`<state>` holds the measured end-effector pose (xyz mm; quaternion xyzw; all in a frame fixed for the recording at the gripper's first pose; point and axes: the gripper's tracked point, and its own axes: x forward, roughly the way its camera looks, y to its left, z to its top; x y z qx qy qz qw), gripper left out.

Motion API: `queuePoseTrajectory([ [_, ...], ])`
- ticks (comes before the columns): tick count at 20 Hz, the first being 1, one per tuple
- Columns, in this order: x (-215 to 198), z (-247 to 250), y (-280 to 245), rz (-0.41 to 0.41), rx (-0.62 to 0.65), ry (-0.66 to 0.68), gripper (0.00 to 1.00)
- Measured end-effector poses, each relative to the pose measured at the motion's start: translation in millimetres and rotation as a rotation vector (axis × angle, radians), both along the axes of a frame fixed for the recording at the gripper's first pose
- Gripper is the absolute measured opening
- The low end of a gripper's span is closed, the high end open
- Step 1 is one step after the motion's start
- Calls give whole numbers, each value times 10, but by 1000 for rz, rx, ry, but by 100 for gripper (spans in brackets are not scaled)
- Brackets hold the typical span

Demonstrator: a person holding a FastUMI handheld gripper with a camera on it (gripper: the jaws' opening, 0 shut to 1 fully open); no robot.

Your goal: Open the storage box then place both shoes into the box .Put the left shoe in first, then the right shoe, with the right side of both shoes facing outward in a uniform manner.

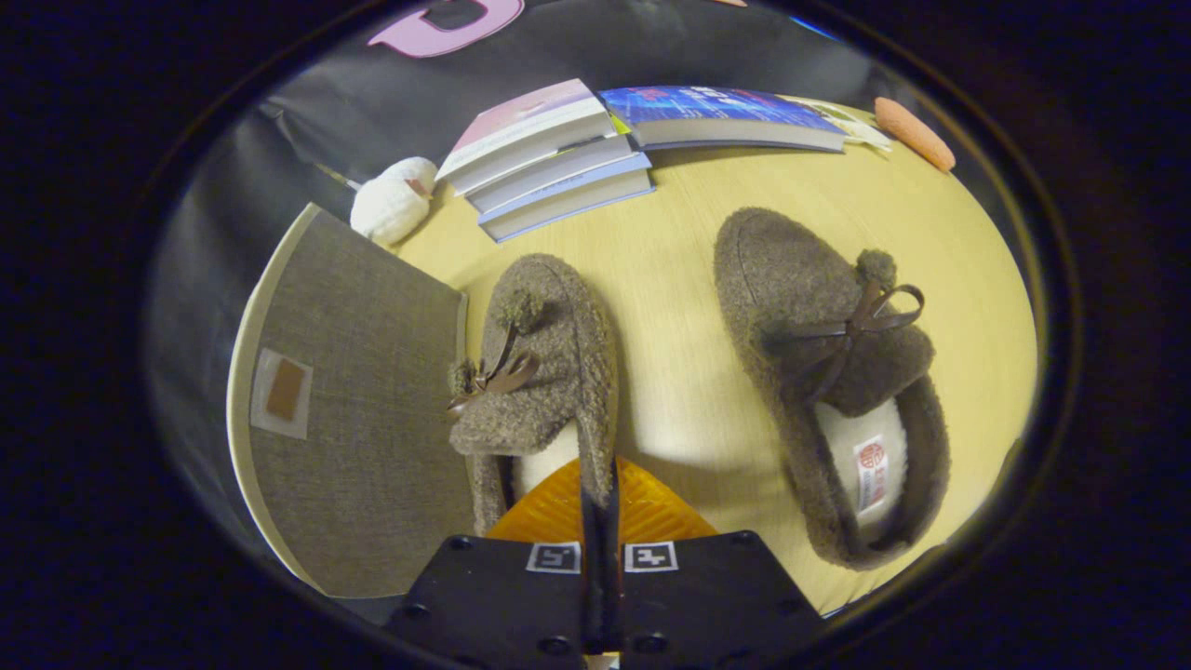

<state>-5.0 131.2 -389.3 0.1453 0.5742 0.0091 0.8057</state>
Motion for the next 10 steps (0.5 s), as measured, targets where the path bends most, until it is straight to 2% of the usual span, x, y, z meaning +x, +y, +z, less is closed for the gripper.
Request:
queuePoseTrajectory([
  [6,77,196,-9,-81,65,8,3],
  [10,184,525,-20,-161,144,-19,3],
])
